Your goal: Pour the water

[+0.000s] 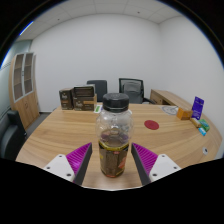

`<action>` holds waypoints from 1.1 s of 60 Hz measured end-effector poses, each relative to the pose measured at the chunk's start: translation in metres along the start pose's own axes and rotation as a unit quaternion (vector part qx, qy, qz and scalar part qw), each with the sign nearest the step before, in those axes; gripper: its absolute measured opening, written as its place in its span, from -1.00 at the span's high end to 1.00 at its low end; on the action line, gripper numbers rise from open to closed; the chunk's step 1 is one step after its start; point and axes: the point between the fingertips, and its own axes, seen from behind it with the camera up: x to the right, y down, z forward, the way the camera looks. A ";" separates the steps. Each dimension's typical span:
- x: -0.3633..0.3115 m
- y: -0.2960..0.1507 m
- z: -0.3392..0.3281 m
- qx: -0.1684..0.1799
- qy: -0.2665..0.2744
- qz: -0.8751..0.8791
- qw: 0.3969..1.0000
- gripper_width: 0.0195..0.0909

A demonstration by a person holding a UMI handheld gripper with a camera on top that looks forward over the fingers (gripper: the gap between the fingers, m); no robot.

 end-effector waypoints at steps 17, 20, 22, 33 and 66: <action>0.008 -0.010 0.034 0.029 0.021 0.012 0.999 0.30; 0.012 -0.012 0.036 0.026 0.026 0.013 0.999 0.38; 0.013 -0.012 0.036 0.022 0.025 0.012 0.999 0.42; 0.044 -0.046 0.030 0.027 0.046 -0.028 0.998 0.50; 0.195 -0.192 0.133 0.019 0.229 -0.522 0.821 0.50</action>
